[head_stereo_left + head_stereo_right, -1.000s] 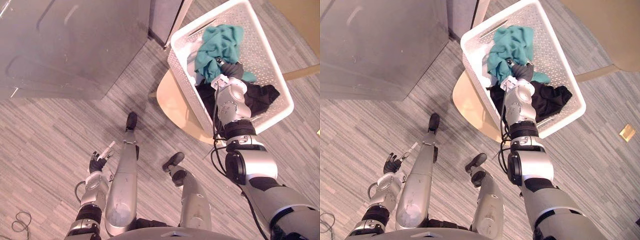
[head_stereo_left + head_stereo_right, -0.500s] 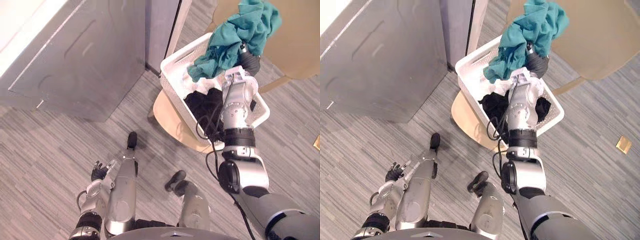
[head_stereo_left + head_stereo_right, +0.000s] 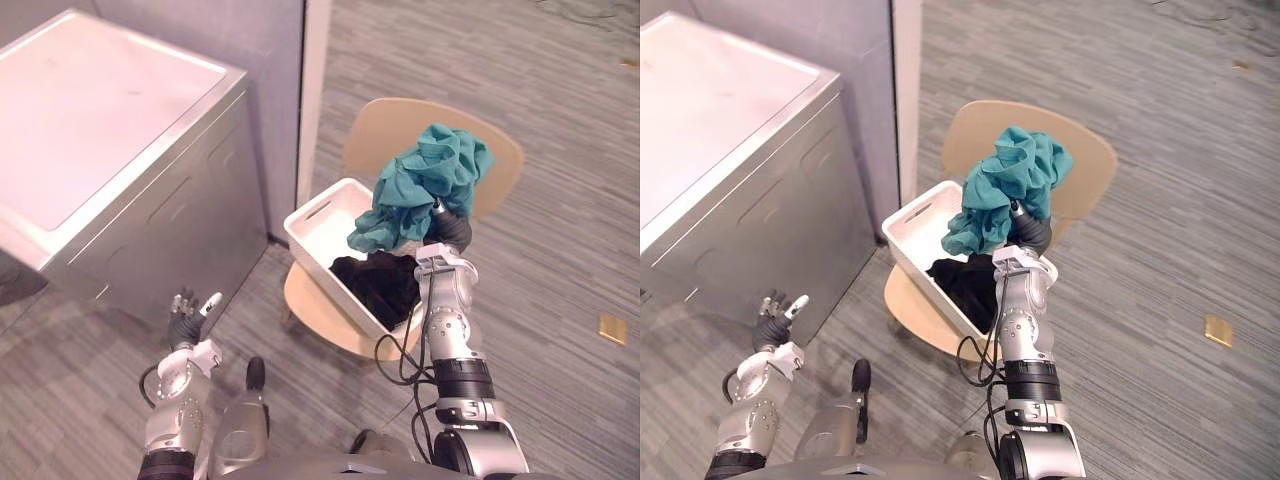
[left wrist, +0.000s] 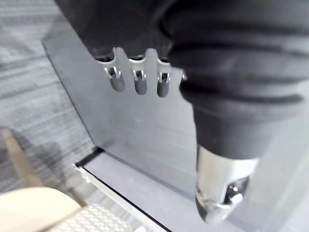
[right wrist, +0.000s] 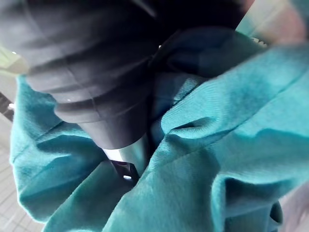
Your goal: Pick up the laundry basket with both hands and put the clothes into the washing machine.
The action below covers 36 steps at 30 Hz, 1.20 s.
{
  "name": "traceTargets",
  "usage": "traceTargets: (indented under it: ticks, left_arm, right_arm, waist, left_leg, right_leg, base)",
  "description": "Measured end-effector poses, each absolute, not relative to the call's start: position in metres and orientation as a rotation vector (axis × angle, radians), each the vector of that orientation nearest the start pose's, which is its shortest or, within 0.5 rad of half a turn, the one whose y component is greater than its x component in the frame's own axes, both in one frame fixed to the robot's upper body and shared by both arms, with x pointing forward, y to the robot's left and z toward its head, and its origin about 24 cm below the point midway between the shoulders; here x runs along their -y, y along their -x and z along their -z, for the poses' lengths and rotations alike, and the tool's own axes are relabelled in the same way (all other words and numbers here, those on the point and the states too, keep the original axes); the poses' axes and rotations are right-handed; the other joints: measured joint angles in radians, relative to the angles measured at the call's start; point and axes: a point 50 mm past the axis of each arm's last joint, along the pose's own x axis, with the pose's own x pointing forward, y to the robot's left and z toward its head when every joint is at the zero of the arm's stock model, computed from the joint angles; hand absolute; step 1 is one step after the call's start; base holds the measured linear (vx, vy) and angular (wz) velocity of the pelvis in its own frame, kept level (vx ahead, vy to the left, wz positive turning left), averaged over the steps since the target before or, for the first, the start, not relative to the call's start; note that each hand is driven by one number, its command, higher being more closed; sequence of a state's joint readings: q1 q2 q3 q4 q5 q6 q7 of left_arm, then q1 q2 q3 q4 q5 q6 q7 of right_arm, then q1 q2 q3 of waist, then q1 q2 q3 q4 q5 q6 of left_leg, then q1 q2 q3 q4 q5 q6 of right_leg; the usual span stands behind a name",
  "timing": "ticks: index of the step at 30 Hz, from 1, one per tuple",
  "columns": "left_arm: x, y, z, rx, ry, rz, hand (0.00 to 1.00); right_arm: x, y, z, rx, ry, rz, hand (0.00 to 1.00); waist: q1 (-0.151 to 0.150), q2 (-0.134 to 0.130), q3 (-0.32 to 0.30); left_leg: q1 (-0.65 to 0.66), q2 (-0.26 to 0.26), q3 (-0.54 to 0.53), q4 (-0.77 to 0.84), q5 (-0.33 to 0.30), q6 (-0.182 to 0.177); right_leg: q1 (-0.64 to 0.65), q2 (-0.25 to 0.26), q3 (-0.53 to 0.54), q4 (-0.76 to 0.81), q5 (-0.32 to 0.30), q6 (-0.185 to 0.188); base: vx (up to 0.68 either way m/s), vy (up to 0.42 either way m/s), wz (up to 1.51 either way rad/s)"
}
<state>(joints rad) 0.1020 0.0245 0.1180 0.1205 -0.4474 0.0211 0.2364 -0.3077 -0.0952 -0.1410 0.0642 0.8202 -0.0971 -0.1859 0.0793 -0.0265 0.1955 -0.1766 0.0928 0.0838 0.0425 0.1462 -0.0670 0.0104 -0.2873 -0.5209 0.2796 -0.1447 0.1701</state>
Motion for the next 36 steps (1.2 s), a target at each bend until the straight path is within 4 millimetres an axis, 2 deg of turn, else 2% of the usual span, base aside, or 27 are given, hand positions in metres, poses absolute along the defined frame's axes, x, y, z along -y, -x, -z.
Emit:
traceTargets:
  ticks: [2, 4, 7, 14, 18, 19, 28, 32, 36]
  left_arm:
    - [-0.200, -0.223, 0.004, -0.207, 0.396, -0.408, 0.00]
    - [-0.201, -0.233, -0.018, -0.112, 0.368, -0.380, 0.00]
    - [-0.200, -0.248, -0.035, -0.046, 0.344, -0.346, 0.00]
    - [-0.194, -0.270, -0.062, 0.052, 0.289, -0.295, 0.00]
    - [-0.175, -0.283, -0.079, 0.102, 0.278, -0.214, 0.00]
    - [-0.166, -0.287, -0.085, 0.118, 0.269, -0.172, 0.00]
    - [-0.113, -0.303, -0.128, 0.255, 0.211, 0.056, 0.00]
    - [-0.096, -0.306, -0.135, 0.269, 0.195, 0.124, 0.00]
    - [-0.079, -0.306, -0.126, 0.224, 0.166, 0.196, 0.00]
  right_arm:
    - [0.194, -0.300, -0.117, 0.296, -0.766, 0.161, 1.00]
    - [0.197, -0.296, -0.130, 0.353, -0.730, 0.108, 1.00]
    - [0.197, -0.296, -0.133, 0.369, -0.714, 0.072, 1.00]
    - [0.184, -0.295, -0.135, 0.338, -0.674, -0.034, 1.00]
    - [0.176, -0.291, -0.125, 0.286, -0.662, -0.062, 1.00]
    - [0.172, -0.290, -0.122, 0.267, -0.659, -0.075, 1.00]
    - [0.153, -0.285, -0.117, 0.226, -0.654, -0.149, 1.00]
    - [0.147, -0.284, -0.116, 0.215, -0.656, -0.168, 1.00]
    - [0.145, -0.283, -0.112, 0.199, -0.659, -0.174, 1.00]
  waist:
    - [-0.005, 0.001, -0.022]
    - [-0.024, 0.002, -0.044]
    - [-0.044, 0.006, -0.077]
    - [-0.083, 0.032, -0.102]
    - [-0.101, 0.049, -0.113]
    - [-0.105, 0.056, -0.117]
    - [-0.130, 0.057, -0.119]
    - [-0.137, 0.058, -0.121]
    - [-0.138, 0.061, -0.143]
  left_leg:
    - [0.020, 0.008, 0.014, -0.019, 0.005, -0.004]
    - [0.072, 0.013, 0.058, -0.040, 0.006, -0.004]
    - [0.127, 0.014, 0.106, -0.070, 0.006, -0.004]
    - [0.222, 0.020, 0.191, -0.121, 0.009, -0.006]
    - [0.232, 0.020, 0.211, -0.121, 0.009, -0.006]
    - [0.235, 0.020, 0.218, -0.121, 0.009, -0.006]
    - [0.236, 0.020, 0.220, -0.128, 0.016, -0.006]
    - [0.235, 0.020, 0.220, -0.128, 0.017, -0.006]
    - [0.229, 0.020, 0.220, -0.128, 0.018, -0.006]
  right_leg:
    - [0.009, 0.015, 0.021, -0.037, 0.020, 0.001]
    - [0.047, 0.032, 0.062, -0.103, 0.059, 0.004]
    - [0.069, 0.039, 0.110, -0.153, 0.089, 0.005]
    - [0.091, 0.050, 0.203, -0.193, 0.120, 0.001]
    - [0.089, 0.051, 0.228, -0.204, 0.124, -0.008]
    - [0.089, 0.052, 0.235, -0.214, 0.133, -0.008]
    - [0.090, 0.055, 0.247, -0.230, 0.150, -0.011]
    - [0.089, 0.056, 0.251, -0.232, 0.152, -0.011]
    - [0.081, 0.057, 0.258, -0.234, 0.155, -0.008]
  base:
    - [0.05, -0.043, -0.45]
    - [0.07, -0.025, -0.52]
    - [0.03, 0.002, -0.50]
    - [-0.04, 0.015, -0.38]
    - [-0.07, 0.021, -0.16]
    - [-0.06, 0.028, -0.13]
    - [-0.03, 0.010, -0.03]
    - [0.00, 0.000, 0.00]
    - [0.01, -0.001, -0.03]
